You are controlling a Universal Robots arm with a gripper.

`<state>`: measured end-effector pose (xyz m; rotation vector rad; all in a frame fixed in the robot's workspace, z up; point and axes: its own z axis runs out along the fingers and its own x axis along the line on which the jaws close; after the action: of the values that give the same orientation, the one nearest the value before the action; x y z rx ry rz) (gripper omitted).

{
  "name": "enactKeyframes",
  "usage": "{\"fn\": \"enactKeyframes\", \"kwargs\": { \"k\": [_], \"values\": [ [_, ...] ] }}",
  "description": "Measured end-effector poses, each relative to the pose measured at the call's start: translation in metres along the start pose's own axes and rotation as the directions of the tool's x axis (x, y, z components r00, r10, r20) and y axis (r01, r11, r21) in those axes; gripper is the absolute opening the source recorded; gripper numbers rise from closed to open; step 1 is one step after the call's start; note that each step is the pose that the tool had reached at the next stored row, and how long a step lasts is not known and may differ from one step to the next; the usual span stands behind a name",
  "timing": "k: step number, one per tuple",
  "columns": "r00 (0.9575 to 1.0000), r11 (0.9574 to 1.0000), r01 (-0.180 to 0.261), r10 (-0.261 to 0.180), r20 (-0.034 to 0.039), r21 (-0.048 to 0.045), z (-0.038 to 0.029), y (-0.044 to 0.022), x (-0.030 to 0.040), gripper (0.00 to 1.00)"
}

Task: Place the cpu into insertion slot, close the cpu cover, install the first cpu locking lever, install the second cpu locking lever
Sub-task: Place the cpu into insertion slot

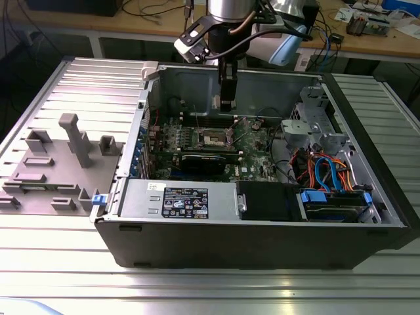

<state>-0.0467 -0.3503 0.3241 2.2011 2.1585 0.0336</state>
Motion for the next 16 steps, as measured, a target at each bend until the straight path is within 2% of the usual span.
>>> {"fn": "enactKeyframes", "kwargs": {
  "k": [16],
  "values": [
    [1.0000, 1.0000, 0.000, 0.000, 0.0000, 0.0000, 0.0009, -0.0012, 0.0000, 0.54]
  ]
}}
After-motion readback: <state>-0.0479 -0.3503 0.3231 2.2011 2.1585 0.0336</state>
